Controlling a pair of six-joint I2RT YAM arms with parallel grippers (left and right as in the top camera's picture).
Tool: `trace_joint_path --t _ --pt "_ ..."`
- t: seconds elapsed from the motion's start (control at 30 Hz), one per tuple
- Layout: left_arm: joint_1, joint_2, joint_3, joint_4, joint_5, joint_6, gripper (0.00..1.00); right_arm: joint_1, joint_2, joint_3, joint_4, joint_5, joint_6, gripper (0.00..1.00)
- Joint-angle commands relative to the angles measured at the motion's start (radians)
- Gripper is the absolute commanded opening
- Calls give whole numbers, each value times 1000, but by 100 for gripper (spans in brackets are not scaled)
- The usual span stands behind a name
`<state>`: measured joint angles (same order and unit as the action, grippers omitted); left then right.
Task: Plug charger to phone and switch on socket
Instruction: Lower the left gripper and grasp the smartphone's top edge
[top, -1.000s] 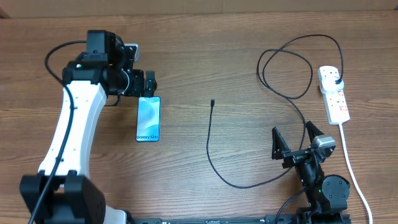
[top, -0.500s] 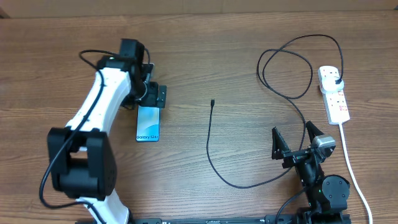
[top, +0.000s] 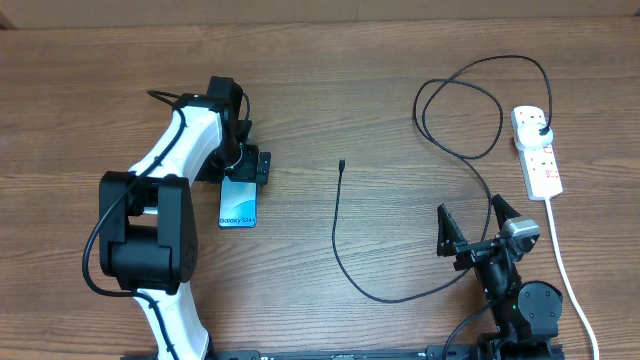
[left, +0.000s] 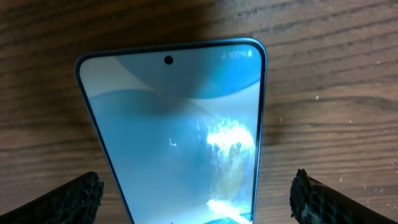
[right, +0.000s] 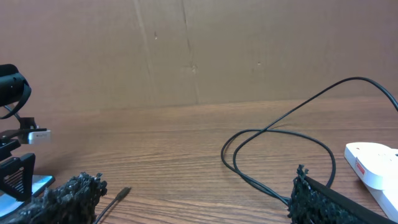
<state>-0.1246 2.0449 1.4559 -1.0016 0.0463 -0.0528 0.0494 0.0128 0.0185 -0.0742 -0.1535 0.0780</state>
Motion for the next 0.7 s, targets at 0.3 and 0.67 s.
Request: trace_joint_path --t 0.3,0.67 --pt "0 56 19 6 -21 4 100 2 -10 -10 5 -4 -1 100" --pt "0 70 18 -36 -21 -16 98 2 -10 -10 5 -4 -1 100"
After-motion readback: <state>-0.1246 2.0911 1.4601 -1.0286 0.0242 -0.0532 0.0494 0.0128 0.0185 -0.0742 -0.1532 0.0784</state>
